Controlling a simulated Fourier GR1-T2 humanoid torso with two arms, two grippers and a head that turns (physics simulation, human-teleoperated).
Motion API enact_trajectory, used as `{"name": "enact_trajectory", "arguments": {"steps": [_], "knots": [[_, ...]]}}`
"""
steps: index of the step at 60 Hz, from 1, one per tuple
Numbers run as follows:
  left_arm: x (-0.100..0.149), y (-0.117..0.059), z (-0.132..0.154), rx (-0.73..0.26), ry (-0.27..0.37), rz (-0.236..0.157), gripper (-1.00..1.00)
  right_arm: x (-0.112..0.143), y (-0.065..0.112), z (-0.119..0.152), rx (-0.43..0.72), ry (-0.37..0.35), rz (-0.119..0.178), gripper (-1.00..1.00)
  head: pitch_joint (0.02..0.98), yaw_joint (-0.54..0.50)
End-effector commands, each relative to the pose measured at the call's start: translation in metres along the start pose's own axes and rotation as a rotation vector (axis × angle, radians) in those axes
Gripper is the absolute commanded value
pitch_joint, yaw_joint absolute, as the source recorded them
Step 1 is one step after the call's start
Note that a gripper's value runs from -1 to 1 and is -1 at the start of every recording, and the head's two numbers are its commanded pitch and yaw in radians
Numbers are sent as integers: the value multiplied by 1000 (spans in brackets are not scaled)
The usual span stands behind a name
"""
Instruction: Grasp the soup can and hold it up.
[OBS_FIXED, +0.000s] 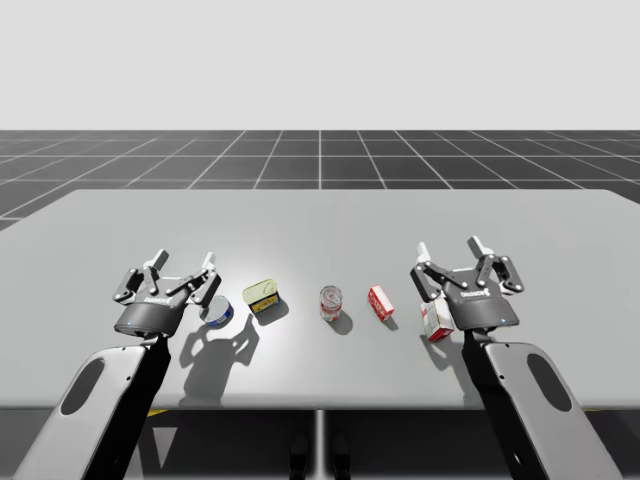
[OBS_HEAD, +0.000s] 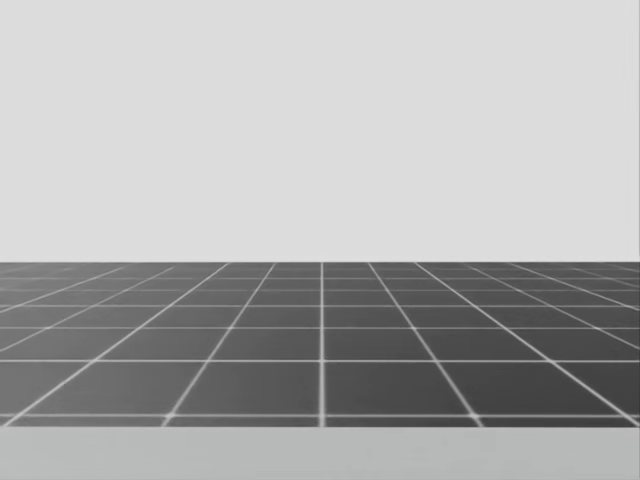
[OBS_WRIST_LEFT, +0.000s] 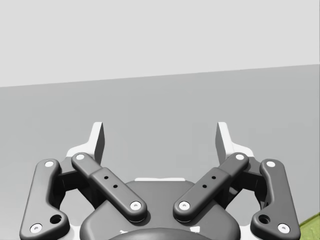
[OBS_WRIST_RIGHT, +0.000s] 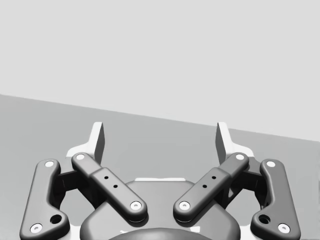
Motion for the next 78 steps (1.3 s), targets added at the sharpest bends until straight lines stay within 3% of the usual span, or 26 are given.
{"name": "enact_trajectory", "arguments": {"steps": [1, 3, 8, 12, 34, 53, 78], "knots": [[0, 0, 0, -1, 0, 0, -1000, 0, 2, 3, -31, 10, -39, -1000, 98, 3], [0, 0, 0, -1, 0, 0, -1000, 0, 0, 3, -12, 13, -28, -1000, 100, 3], [0, 0, 0, -1, 0, 0, -1000, 4, -2, 1, 27, 26, -75, -1000, 118, 3], [-1, -1, 0, -1, 0, 0, -1000, 3, -3, 1, 38, 44, -80, -1000, 146, 0], [-1, 1, -1, -1, 4, -5, -1000, 2, -3, 0, 21, 36, -74, -1000, 474, -8], [-3, 0, -2, -8, 14, -17, -1000, 4, -2, 1, 17, 38, -90, -1000, 686, 3], [-4, -2, -3, -17, 14, -24, -1000, 6, -1, 2, 22, 37, -89, -1000, 802, -24]]}}
